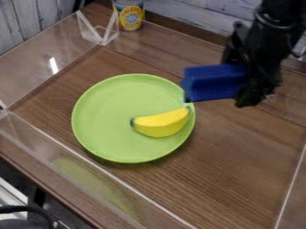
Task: Put the blue object in the green plate
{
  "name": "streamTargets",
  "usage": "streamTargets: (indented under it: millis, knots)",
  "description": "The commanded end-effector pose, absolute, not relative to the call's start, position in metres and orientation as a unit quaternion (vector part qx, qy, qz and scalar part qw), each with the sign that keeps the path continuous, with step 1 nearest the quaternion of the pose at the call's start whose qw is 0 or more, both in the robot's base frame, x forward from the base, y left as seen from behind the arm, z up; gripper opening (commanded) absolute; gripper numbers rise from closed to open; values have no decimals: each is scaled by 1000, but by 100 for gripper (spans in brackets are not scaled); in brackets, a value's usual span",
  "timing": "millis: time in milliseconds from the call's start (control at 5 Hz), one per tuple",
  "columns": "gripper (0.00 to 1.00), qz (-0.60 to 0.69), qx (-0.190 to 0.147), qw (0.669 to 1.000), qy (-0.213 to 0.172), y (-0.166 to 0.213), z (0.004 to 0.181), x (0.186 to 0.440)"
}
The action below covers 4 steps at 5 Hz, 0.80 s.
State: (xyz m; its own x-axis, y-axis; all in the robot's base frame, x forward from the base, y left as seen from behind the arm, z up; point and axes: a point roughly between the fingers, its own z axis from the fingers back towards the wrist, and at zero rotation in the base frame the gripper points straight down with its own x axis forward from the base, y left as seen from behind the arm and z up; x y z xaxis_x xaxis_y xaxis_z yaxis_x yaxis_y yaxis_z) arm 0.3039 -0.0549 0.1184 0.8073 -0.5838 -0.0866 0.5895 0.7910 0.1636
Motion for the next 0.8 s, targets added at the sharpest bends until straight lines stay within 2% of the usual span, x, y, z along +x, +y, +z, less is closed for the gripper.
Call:
streamTargets:
  millis: [0, 600]
  knots:
    - [0, -295, 95, 951, -15, -31, 135, 300]
    - [0, -228, 87, 969, -17, 27, 132, 277]
